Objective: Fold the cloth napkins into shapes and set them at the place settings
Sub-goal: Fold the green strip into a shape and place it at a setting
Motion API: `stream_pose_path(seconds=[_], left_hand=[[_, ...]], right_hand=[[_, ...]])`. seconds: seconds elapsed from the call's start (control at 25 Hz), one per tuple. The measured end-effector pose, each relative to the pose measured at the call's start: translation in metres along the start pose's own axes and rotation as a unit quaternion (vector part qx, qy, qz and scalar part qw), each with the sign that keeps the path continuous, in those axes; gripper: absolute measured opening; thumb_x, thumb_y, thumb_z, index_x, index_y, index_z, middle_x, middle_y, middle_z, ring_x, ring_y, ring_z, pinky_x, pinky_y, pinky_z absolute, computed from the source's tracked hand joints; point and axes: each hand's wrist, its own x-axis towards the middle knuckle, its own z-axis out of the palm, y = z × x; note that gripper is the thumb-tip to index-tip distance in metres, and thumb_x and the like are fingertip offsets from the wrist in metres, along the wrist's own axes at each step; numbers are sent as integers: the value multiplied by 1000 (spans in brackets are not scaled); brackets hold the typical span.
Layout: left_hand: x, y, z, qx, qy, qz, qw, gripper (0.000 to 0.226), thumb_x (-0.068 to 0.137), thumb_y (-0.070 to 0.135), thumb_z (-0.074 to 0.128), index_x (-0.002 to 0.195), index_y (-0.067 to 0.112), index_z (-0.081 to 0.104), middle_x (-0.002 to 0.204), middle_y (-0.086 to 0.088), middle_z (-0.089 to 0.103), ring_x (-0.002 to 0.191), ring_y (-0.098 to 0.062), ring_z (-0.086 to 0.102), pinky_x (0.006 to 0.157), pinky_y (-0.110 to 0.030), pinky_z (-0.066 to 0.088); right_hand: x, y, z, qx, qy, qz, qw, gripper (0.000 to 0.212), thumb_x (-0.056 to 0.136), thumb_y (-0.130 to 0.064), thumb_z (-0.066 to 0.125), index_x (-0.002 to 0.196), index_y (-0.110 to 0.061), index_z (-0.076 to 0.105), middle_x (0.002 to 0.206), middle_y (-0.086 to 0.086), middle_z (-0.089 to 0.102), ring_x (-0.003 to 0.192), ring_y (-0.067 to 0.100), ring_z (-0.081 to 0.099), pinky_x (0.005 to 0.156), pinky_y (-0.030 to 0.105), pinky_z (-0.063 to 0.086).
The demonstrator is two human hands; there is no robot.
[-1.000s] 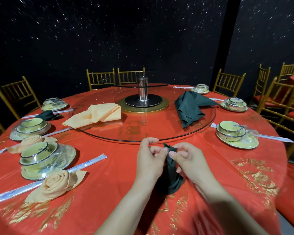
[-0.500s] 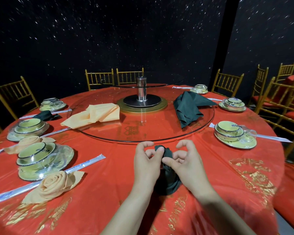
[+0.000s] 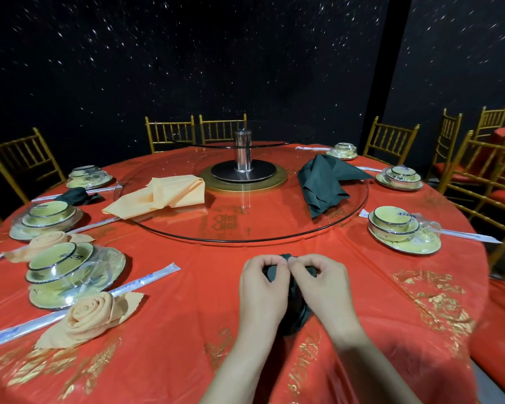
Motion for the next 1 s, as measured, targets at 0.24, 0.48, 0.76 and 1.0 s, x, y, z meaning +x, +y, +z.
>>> stream_pose_path(seconds=[0.24,0.48,0.76,1.0], left_hand=[[3,-16,-9,-41,6,-22,999,39,88,-4,56,79,31,70,87,10,72,88,-8,67,84,-29,52],[17,-47,-30,-104,84,-153,979,47,90,-11,44,72,24,70,84,-7,70,75,-24,62,69,-32,47],[14,-37,-11,-74,51,-146,985,25,87,19,55,66,17,67,78,-3,71,80,-23,65,83,-43,51],[-9,-34,6,84,-10,-42,996,18,82,11,70,85,26,60,97,8,55,92,-10,56,81,-10,34]], right_hand=[[-1,13,-5,71,-4,43,997,49,87,8,44,68,-29,71,69,-11,70,54,4,55,55,26,48],[4,49,-21,120,11,162,979,43,92,11,38,76,-12,71,59,2,62,36,2,46,39,14,38],[8,47,-16,16,1,95,995,41,85,-1,50,63,-29,71,74,-9,72,70,8,64,69,30,50],[8,58,-28,-119,42,44,991,11,79,-16,74,82,-26,74,88,0,70,86,18,64,82,26,43]])
